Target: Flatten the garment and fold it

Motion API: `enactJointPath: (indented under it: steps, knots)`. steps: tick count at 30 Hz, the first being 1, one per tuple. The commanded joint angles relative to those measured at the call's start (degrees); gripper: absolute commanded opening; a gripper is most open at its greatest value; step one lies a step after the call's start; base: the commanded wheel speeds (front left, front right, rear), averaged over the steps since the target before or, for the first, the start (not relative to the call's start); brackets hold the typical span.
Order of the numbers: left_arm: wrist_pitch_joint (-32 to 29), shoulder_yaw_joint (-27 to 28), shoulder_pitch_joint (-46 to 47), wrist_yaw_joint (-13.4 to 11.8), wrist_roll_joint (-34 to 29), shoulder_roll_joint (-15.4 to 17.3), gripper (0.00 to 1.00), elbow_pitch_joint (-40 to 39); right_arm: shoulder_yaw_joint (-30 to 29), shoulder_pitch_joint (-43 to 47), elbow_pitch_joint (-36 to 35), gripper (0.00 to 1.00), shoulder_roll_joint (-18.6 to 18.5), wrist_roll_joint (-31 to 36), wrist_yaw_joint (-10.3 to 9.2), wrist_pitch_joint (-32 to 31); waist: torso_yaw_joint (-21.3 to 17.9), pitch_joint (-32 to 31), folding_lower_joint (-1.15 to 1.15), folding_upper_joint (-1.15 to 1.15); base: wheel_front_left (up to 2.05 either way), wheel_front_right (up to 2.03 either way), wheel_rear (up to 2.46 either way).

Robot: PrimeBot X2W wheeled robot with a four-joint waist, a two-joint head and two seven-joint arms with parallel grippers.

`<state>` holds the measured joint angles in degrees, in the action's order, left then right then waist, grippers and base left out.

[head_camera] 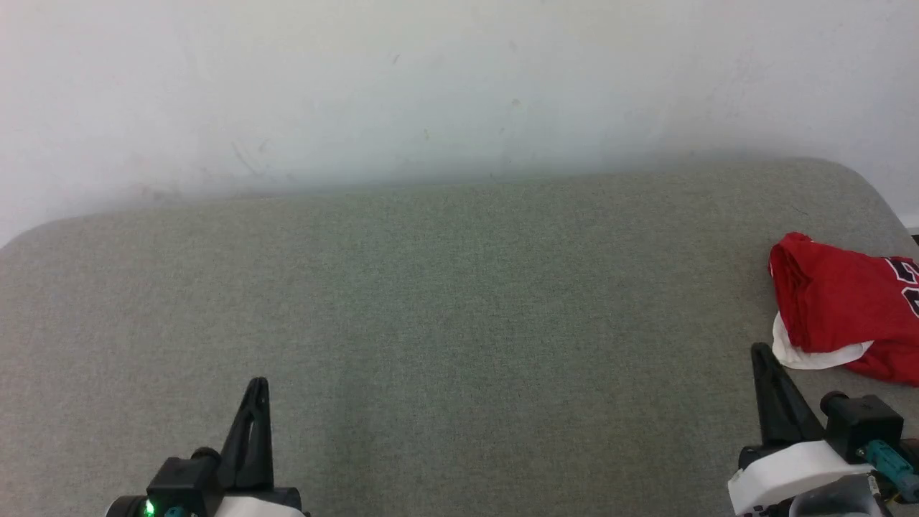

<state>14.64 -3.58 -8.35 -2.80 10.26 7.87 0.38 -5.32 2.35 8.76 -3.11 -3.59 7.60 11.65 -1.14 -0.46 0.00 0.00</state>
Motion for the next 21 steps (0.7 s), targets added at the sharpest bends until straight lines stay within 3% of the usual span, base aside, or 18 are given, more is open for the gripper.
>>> enactJointPath:
  steps: [1, 21]
  knots:
    - [-0.2, 0.1, 0.1, 0.0, -0.2, -0.1, 0.00, 0.0, 0.1, 0.0, -0.1, 0.00, 0.0, 0.1, 0.00, -0.2, 0.0, 0.0, 0.00, 0.00, 0.00, 0.00, 0.00]
    - [-2.5, 0.6, 1.4, 0.5, -1.7, -0.8, 0.00, -0.1, 0.9, -0.4, -1.5, 0.00, 0.0, 0.6, -0.02, -2.0, 0.2, 0.1, 0.00, 0.00, 0.00, 0.00, 0.00]
